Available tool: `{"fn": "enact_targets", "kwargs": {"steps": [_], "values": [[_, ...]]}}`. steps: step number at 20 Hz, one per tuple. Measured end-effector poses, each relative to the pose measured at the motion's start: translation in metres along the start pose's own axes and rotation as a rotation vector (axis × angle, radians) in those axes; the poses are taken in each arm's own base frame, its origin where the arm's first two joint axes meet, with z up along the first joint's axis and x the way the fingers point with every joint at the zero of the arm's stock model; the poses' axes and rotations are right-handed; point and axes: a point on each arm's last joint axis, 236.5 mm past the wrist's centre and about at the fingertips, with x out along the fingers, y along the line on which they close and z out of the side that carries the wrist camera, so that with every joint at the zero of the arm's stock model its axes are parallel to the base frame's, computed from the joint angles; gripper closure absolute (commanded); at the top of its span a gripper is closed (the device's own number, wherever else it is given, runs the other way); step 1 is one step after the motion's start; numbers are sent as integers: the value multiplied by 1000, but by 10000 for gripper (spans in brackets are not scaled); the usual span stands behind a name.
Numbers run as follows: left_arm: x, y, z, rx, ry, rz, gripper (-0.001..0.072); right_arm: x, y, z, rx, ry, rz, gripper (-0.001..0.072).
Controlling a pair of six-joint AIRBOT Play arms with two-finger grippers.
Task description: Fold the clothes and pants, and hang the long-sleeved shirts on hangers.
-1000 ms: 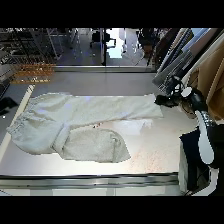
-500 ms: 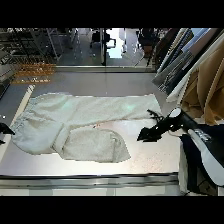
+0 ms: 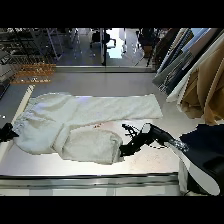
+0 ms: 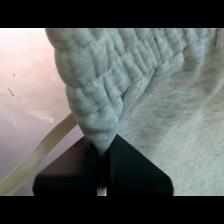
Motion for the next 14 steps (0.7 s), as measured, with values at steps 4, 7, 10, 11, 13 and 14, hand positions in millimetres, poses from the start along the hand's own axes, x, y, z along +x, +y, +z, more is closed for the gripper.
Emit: {"fn": "enact_targets", "kwargs": {"steps": [4, 7, 10, 11, 13, 14], "values": [[-25, -26, 13, 31, -79, -134, 698, -71, 21, -18, -132, -14, -176, 686], [-64, -45, 30, 62, -185, -215, 699, -178, 30, -30, -182, -196, -434, 687], [-84, -53, 33, 91, -223, -229, 699, -282, 17, -23, -115, -498, -631, 686], [-84, -54, 30, 102, -215, -216, 698, -307, 4, -17, -72, -570, -672, 685], [-77, -51, 22, 132, -173, -170, 697, -342, -41, 4, 35, -670, -735, 476], [-71, -50, 16, 145, -145, -148, 697, -353, -68, 19, 90, -706, -740, 232]]}}
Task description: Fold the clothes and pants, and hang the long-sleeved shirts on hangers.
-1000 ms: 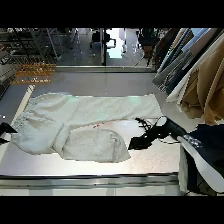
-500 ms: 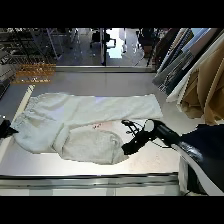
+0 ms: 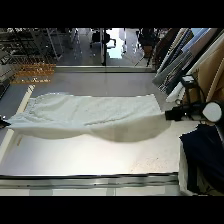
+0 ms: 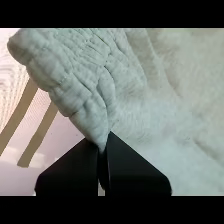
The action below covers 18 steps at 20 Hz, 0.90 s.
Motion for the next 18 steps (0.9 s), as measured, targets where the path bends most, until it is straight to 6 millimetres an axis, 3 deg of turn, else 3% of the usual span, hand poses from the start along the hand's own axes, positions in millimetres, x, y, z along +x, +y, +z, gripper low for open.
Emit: {"fn": "enact_targets", "kwargs": {"steps": [2, 3, 4, 6, 7, 9, 10, 13, 16, 17, 18], "values": [[11, 3, -14, 22, 72, 34, 696, 47, -25, 14, 108, 28, 37, 207], [16, 4, -22, 29, 108, 43, 696, 71, -32, 9, 159, 82, 72, 207], [21, 3, -28, 33, 138, 45, 696, 94, -37, -5, 213, 159, 114, 207], [30, 3, -41, 36, 190, 51, 696, 127, -37, -51, 289, 337, 203, 217], [33, 3, -47, 34, 211, 51, 696, 136, -31, -73, 321, 405, 261, 219], [38, 5, -56, 29, 244, 54, 695, 148, -11, -109, 370, 498, 379, 299], [39, 5, -59, 28, 254, 54, 696, 154, -2, -116, 394, 503, 423, 302], [42, 6, -65, 24, 276, 53, 695, 178, 25, -110, 476, 420, 510, 303], [43, 6, -67, 23, 285, 53, 695, 204, 35, -94, 544, 336, 506, 316], [42, 6, -68, 22, 288, 53, 695, 213, 38, -91, 557, 321, 502, 369], [42, 6, -69, 22, 290, 52, 695, 219, 41, -87, 570, 308, 503, 477]]}}
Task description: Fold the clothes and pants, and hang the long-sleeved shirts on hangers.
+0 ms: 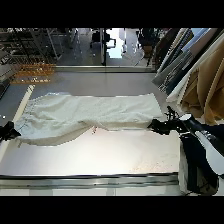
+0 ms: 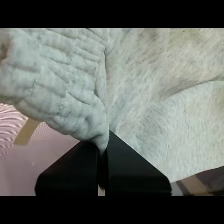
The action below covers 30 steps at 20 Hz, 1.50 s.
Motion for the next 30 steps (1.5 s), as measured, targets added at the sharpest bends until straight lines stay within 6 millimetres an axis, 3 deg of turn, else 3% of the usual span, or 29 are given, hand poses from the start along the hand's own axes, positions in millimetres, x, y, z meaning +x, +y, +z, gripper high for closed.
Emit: {"fn": "enact_targets", "kwargs": {"steps": [1, 4, 6, 8, 11, 13, 15, 16, 18, 19, 20, 21, 22, 23, 24, 27, 28, 30], "values": [[0, 0, -1, 0, 4, -1, 695, 6, 1, 4, 1, -11, 0, 675], [-1, -1, -3, 3, 11, -3, 696, 14, 13, 3, -10, 8, 22, 686], [-5, -2, -4, 15, 6, -2, 697, -2, 36, -10, -87, 55, 54, 686], [-14, -4, -4, 37, -11, 2, 697, -44, 82, -33, -229, 88, 104, 686], [-27, -6, -4, 96, -38, 21, 697, -141, 164, -57, -488, -92, 130, 686], [-29, -3, -6, 135, -33, 63, 697, -203, 186, -47, -538, -344, 52, 686], [-25, 6, -13, 166, 4, 125, 697, -240, 172, -26, -479, -511, -56, 686], [-20, 12, -18, 179, 31, 162, 697, -243, 159, -14, -433, -542, -100, 686], [-7, 26, -32, 194, 96, 231, 697, -224, 122, 21, -318, -544, -175, 685], [-1, 34, -38, 201, 123, 263, 695, -204, 98, 40, -251, -516, -209, 683], [4, 41, -44, 207, 146, 290, 678, -185, 78, 60, -190, -494, -225, 587], [8, 46, -47, 210, 157, 308, 511, -163, 58, 80, -126, -466, -231, 270], [9, 54, -48, 210, 161, 339, 195, -142, 39, 95, -65, -418, -234, 166], [10, 59, -50, 205, 167, 356, 57, -126, 23, 106, -21, -373, -233, 190], [10, 61, -53, 190, 175, 360, 57, -112, 8, 111, 18, -317, -233, 196], [6, 66, -60, 119, 173, 340, 68, -95, -40, 88, 68, -118, -253, 242], [3, 67, -61, 84, 158, 316, 73, -94, -53, 70, 84, -48, -251, 286], [-3, 62, -58, -1, 96, 211, 74, -100, -69, 23, 120, 72, -215, 283]]}}
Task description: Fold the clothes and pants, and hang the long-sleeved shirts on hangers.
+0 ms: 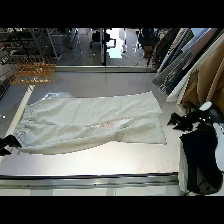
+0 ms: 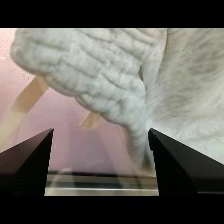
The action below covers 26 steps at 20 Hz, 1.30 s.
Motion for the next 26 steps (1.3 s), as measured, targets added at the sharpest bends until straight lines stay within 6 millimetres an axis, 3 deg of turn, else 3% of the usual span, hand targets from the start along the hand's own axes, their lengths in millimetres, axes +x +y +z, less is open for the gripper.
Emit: {"fn": "enact_targets", "kwargs": {"steps": [2, 4, 6, 8, 12, 15, 16, 17, 19, 20, 24, 26], "values": [[-10, -1, 5, -89, -69, -115, 74, 1, -9, -48, 27, 84, 69, 283], [-19, 5, 11, -171, -143, -197, 74, 4, -4, -88, 47, 132, 155, 282], [-23, 12, 17, -234, -203, -246, 74, 11, 1, -114, 77, 142, 214, 283], [-23, 16, 24, -277, -254, -277, 74, 21, 6, -122, 116, 117, 257, 282], [-23, 13, 46, -329, -355, -324, 76, 40, 2, -121, 182, 55, 263, 283], [-22, 8, 59, -338, -397, -330, 301, 49, -1, -112, 245, 20, 269, 285], [-19, 6, 62, -338, -401, -333, 310, 51, -2, -109, 265, 6, 271, 311], [-16, 2, 64, -335, -398, -335, 334, 54, -4, -103, 280, -16, 268, 395], [-9, -5, 68, -327, -389, -337, 692, 59, -10, -87, 303, -84, 249, 580], [-6, -11, 69, -318, -380, -340, 695, 61, -10, -80, 308, -114, 241, 683], [-7, -37, 66, -285, -348, -393, 698, 60, 11, -57, 190, -211, 228, 686], [-30, -46, 63, -252, -362, -425, 698, 35, 36, -49, 65, -248, 252, 686]]}}
